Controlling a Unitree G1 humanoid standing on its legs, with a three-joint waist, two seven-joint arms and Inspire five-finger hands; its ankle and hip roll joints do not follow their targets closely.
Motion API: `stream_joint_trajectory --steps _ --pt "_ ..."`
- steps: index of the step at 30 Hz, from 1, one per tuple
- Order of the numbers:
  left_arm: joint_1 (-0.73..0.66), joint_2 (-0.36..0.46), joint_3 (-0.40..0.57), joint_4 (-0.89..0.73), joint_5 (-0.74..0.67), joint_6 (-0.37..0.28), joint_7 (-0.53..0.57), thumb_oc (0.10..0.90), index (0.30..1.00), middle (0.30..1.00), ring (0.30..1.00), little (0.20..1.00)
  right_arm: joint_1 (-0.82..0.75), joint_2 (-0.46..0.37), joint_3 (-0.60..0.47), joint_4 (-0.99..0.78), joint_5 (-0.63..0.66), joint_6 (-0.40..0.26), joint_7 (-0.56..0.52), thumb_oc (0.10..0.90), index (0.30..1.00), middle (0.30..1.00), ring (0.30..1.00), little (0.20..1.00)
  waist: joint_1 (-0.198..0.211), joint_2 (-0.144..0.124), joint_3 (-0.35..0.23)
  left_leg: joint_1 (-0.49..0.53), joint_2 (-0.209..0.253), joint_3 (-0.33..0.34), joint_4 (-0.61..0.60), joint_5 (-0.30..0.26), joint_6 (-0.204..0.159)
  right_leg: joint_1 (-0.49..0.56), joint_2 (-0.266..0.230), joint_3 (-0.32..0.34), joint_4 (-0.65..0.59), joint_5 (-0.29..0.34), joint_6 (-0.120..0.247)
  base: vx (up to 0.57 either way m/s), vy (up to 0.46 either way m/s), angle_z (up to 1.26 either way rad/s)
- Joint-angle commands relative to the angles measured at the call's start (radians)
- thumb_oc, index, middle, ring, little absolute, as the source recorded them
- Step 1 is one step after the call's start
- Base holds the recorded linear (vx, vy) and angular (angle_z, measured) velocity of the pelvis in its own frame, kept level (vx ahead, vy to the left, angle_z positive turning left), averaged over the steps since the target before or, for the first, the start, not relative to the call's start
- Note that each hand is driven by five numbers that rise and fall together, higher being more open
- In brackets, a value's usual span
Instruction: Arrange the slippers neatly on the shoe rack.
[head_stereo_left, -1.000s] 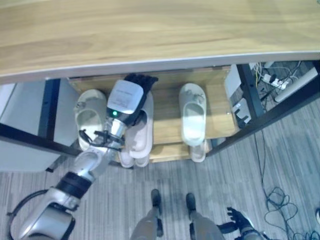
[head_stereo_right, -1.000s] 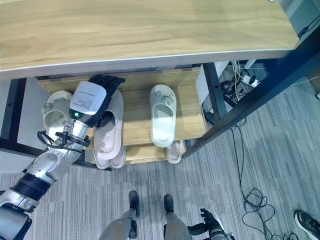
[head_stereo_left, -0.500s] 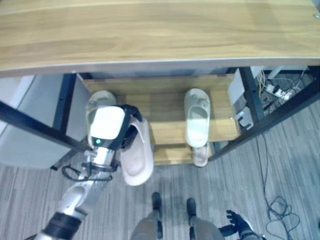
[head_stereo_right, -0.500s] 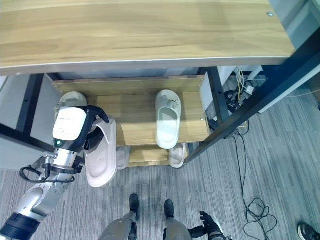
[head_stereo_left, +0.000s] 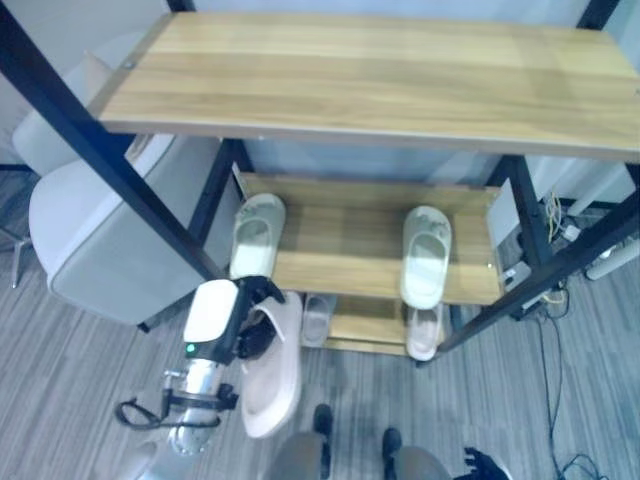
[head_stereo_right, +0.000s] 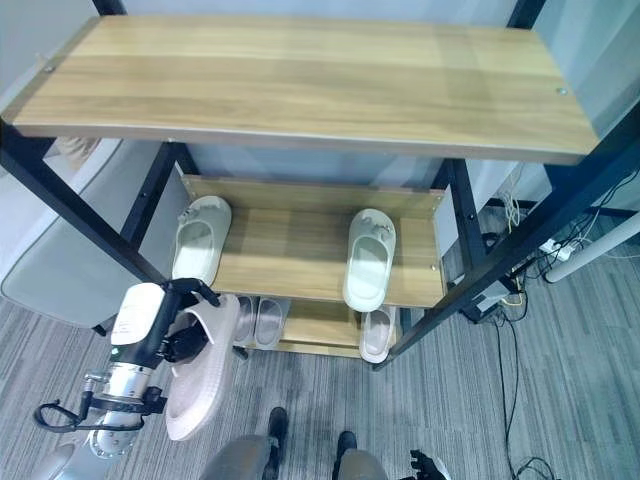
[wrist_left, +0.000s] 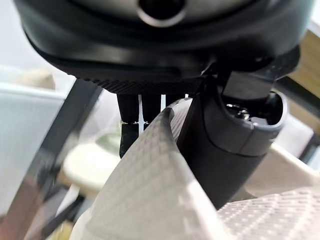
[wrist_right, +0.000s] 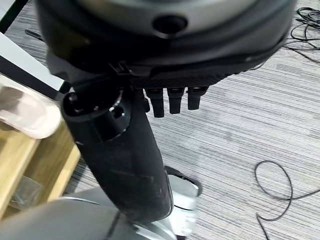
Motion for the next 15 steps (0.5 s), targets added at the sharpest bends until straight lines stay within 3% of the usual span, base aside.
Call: stream_joint_trajectory --steps 1,2,7,10,12,15 --pt "-0.160 -0.016 -0.131 0.005 -0.068 -0.085 -0.044 0.400 0.300 0.300 0.300 0.300 -0.020 -0.048 0.033 -0.002 0.002 0.003 -0.060 0.800 0.900 0.900 0.900 0.900 -0.024 -0.003 0.002 -0.026 0.008 -0.041 0.182 -0.178 0.034 -0.077 -0.006 -0.030 0.136 -0.052 0.032 0.01 -0.043 0.13" --pt "-0.167 -0.018 -0.137 0.013 -0.067 -0.087 -0.040 0.400 0.300 0.300 0.300 0.300 -0.021 -0.048 0.031 -0.002 0.002 0.003 -0.060 0.800 0.900 0.900 0.900 0.900 -0.022 -0.002 0.002 -0.029 0.007 -0.041 0.184 -0.179 0.034 -0.081 -0.006 -0.030 0.139 -0.054 0.032 -0.03 -0.064 0.02" --pt "-0.328 -0.071 -0.363 0.210 0.026 -0.064 0.015 0.400 0.300 0.300 0.300 0.300 -0.120 -0.073 0.089 -0.035 0.012 -0.031 -0.127 0.800 0.900 0.900 0.900 0.900 -0.037 0.003 0.057 -0.203 0.018 -0.061 0.319 -0.193 0.035 -0.240 -0.004 -0.029 0.249 -0.071 0.021 -0.13 -0.032 -0.06" --pt "-0.365 -0.088 -0.396 0.249 0.051 -0.058 0.042 0.400 0.300 0.300 0.300 0.300 -0.141 -0.077 0.095 -0.036 0.015 -0.037 -0.135 0.800 0.900 0.900 0.900 0.900 -0.038 0.007 0.058 -0.248 0.019 -0.061 0.351 -0.203 0.037 -0.290 -0.005 -0.026 0.283 -0.076 0.019 -0.10 -0.006 -0.02" --pt "-0.452 -0.129 -0.448 0.306 0.091 -0.027 0.102 0.400 0.300 0.300 0.300 0.300 -0.202 -0.088 0.118 -0.051 0.038 -0.057 -0.170 0.800 0.900 0.900 0.900 0.900 -0.045 0.008 0.083 -0.372 0.021 -0.057 0.475 -0.227 0.048 -0.410 -0.002 -0.015 0.370 -0.092 0.006 -0.19 0.004 -0.04" --pt "-0.525 -0.154 -0.462 0.302 0.093 -0.006 0.155 0.400 0.300 0.300 0.300 0.300 -0.244 -0.097 0.139 -0.063 0.049 -0.068 -0.196 0.800 0.900 0.900 0.900 0.900 -0.043 0.011 0.092 -0.472 0.034 -0.056 0.586 -0.266 0.063 -0.517 0.008 -0.007 0.456 -0.121 -0.002 -0.12 0.016 -0.09"
